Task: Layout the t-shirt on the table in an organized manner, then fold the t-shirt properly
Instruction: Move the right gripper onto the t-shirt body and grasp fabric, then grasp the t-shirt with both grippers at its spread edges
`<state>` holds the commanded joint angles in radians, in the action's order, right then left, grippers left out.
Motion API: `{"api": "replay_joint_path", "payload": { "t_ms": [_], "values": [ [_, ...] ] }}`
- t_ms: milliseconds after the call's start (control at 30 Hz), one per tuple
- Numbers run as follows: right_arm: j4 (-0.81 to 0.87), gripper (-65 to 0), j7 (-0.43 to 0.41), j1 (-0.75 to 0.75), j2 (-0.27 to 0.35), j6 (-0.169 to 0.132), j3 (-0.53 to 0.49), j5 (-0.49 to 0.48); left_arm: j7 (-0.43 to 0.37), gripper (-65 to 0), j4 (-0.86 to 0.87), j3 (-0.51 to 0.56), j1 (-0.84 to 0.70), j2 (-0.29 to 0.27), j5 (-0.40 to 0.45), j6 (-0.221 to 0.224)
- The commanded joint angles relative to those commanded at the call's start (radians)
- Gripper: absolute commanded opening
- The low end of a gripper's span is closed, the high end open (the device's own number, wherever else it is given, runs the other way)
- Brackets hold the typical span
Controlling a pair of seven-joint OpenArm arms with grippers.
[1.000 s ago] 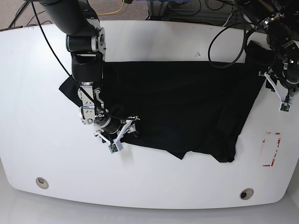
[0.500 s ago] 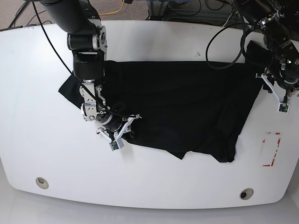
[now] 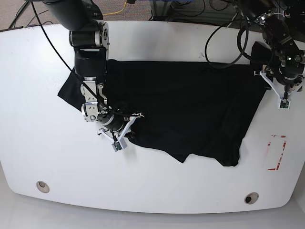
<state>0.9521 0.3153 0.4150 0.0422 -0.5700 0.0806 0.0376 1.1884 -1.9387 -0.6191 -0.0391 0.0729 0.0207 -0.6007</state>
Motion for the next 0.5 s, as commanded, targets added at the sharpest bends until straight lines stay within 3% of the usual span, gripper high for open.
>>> {"api": "replay_joint_path", "payload": {
  "t_ms": [233, 500],
  "values": [
    [0.184, -65.0, 0.089, -0.068, -0.005, 0.0, 0.0, 0.0, -0.11, -30.0, 0.063, 0.003, 0.005, -0.038, 0.006, 0.003],
    [0.325, -65.0, 0.135, -0.138, -0.006, -0.002, 0.0, 0.0, -0.123, -30.0, 0.209, 0.005, 0.112, -0.041, 0.006, 0.003]
  ]
}}
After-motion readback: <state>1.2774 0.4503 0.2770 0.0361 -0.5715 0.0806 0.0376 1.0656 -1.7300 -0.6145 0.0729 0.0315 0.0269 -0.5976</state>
